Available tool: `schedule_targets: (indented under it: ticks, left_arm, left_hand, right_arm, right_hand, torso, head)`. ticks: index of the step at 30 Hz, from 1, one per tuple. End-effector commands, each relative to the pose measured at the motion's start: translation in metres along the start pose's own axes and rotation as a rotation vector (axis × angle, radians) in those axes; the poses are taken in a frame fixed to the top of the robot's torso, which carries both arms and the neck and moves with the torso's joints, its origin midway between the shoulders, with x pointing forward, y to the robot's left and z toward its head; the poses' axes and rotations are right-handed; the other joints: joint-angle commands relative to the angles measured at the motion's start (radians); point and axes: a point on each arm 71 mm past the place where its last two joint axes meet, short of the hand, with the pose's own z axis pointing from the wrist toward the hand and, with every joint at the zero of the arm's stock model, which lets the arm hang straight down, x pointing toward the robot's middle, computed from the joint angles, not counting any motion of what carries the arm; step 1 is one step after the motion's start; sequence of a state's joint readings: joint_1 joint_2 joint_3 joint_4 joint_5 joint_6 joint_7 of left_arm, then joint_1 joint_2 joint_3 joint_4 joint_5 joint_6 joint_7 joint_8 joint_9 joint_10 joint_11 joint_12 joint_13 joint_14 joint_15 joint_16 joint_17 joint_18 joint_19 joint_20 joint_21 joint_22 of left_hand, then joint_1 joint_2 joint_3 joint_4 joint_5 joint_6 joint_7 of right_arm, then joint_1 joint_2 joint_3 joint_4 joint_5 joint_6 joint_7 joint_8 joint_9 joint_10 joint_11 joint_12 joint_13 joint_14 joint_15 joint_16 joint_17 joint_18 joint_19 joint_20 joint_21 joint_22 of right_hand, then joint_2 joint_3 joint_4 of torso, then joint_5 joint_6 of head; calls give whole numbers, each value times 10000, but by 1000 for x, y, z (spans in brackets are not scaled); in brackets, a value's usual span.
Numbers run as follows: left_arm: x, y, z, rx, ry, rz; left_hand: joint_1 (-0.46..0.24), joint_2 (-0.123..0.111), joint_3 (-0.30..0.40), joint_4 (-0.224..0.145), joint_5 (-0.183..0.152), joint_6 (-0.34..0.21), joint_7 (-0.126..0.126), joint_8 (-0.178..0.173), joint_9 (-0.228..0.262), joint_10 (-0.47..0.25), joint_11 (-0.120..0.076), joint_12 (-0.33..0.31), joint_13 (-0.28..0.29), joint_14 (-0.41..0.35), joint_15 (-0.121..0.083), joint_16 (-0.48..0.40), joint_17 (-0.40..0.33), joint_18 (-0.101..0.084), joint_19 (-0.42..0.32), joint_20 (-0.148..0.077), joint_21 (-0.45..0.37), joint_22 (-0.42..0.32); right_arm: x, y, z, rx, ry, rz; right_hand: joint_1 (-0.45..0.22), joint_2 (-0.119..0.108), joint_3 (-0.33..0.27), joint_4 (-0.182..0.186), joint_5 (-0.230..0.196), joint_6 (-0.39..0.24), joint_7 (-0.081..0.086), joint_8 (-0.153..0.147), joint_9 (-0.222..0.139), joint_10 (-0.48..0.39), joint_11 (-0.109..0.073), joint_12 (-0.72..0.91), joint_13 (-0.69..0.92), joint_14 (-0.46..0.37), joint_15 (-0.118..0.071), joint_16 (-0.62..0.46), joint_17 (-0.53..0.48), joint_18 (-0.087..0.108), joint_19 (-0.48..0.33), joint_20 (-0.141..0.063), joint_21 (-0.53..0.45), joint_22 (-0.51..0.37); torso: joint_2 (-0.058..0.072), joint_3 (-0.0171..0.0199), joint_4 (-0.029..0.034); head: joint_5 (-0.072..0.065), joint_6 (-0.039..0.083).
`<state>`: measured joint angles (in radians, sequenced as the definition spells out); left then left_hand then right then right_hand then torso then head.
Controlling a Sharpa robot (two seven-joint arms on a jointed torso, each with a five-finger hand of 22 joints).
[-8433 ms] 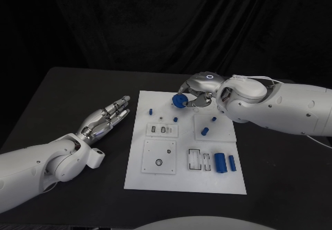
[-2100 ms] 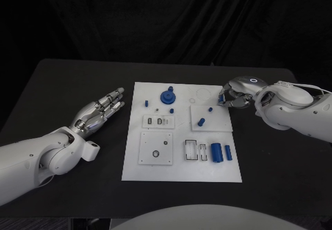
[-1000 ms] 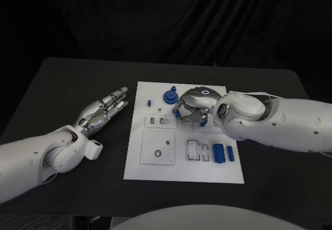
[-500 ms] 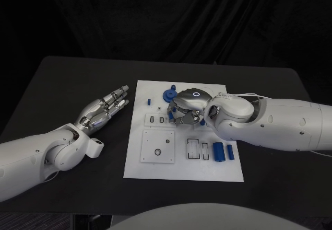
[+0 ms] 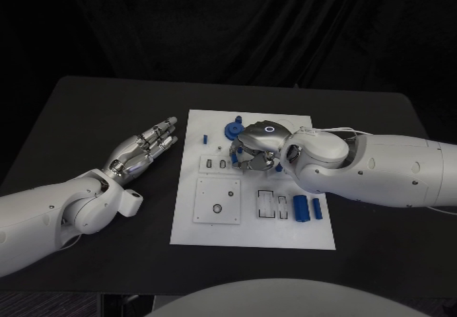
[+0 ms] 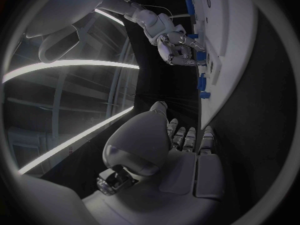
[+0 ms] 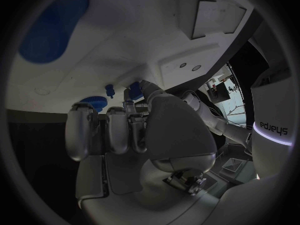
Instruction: Assemble the parts on the task board
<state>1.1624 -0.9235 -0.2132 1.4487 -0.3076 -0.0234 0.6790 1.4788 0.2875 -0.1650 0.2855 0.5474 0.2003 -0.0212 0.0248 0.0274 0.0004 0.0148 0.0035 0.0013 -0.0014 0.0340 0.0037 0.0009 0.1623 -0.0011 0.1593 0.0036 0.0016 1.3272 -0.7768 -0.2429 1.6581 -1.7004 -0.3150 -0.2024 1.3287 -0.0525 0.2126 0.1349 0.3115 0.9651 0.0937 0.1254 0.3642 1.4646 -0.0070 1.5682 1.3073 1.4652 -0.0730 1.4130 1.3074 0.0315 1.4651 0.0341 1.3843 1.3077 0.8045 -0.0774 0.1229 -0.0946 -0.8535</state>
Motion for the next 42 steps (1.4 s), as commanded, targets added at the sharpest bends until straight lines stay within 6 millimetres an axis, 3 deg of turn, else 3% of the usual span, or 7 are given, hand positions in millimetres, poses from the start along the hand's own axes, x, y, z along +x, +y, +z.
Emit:
schedule_targets:
  ticks: [1, 19, 25, 29, 31, 35, 42]
  left_arm:
    - [1, -8, 0, 1085, 79, -130]
    - [0, -7, 0, 1065, 66, -115]
    - [0, -7, 0, 1072, 48, -99]
    - [-1, -8, -1, 1134, -14, -51]
    - [-1, -8, -1, 1170, -57, -19]
    - [-2, -9, -2, 1215, -120, 30]
    - [0, -11, -3, 1314, -221, 117]
  left_hand:
    - [-22, -53, 54, 8, -48, -66, 20, 18, -4, -4, 75, -35, -13, 14, 87, -37, -9, 180, 11, 79, -36, -16]
    - [-17, -51, 61, 3, -73, -78, 26, 16, -6, -4, 77, -35, -13, 14, 88, -37, -9, 180, 11, 83, -36, -16]
    - [-16, -57, 63, 1, -110, -104, 58, 12, -9, -4, 31, -35, -13, 14, 71, -37, -9, 180, 11, 79, -36, -16]
    - [-15, -57, 64, 1, -114, -102, 61, 13, -9, -4, 26, -35, -13, 14, 66, -37, -9, 180, 11, 79, -36, -16]
    - [-15, -49, 70, 4, -114, -77, 73, 17, -5, -4, 3, -35, -13, 14, 46, -37, -9, 181, 11, 75, -36, -16]
    - [-18, -47, 70, 11, -107, -54, 79, 22, -1, -4, -14, -35, -13, 14, 39, -37, -9, 181, 11, 73, -36, -16]
    - [-35, -66, 48, 28, -75, 29, 110, 39, 11, -4, -55, -35, -13, 14, 17, -37, -9, 184, 11, 70, -36, -16]
  right_arm:
    - [8, -1, -1, 255, 570, -144]
    - [10, -1, -2, 178, 658, -151]
    - [7, 0, -3, 4, 271, -59]
    - [2, 1, -5, -208, -314, 81]
    - [-1, 2, -8, -354, -745, 181]
    - [-8, 3, -13, -536, -1399, 323]
    - [-20, -1, -24, -708, -2431, 658]
  right_hand:
    - [-37, -121, 5, -64, -164, -136, 15, -101, -51, 1062, 74, 26, 2635, 655, 64, -37, 680, 166, 192, 93, -70, 1872]
    - [-458, -329, -437, -1, -1819, -1411, 105, -634, -287, 1062, 124, 26, 2635, 656, 109, -34, 648, 175, 210, 137, -175, 1884]
    - [-548, -476, -643, 231, -2360, -2451, 66, -636, -623, 1062, 100, 26, 2635, 728, 96, 262, 989, 153, 268, 126, -89, 1942]
    - [-313, -1008, -706, 1041, -2555, -4410, -17, -705, -1485, 1062, 9, 26, 2635, 719, 51, 278, 1002, 157, 274, 66, -114, 1965]
    - [-48, -1207, -775, 1508, -2561, -4852, -72, -736, -1743, 1062, -7, 26, 2635, 715, 14, 275, 998, 156, 277, 42, -122, 1977]
    - [29, -1275, -825, 1581, -2546, -5138, -81, -771, -1885, 1062, -13, 26, 2635, 713, 3, 267, 988, 152, 280, 41, -120, 1983]
    - [25, -1245, -832, 1597, -2534, -5136, -93, -761, -1906, 1057, -23, 22, 2630, 711, -4, 261, 981, 150, 285, 36, -112, 1989]
  torso:
    - [-1, -2, 0]
    - [2, -2, 1]
    - [3, -3, 1]
    - [3, -2, 1]
    - [4, -2, 1]
    - [5, -1, 3]
    - [5, 3, 4]
  head:
    - [-2, -12]
    - [-15, -60]
    - [5, -82]
    - [53, -51]
    - [95, 17]
    - [158, 158]
    - [294, 713]
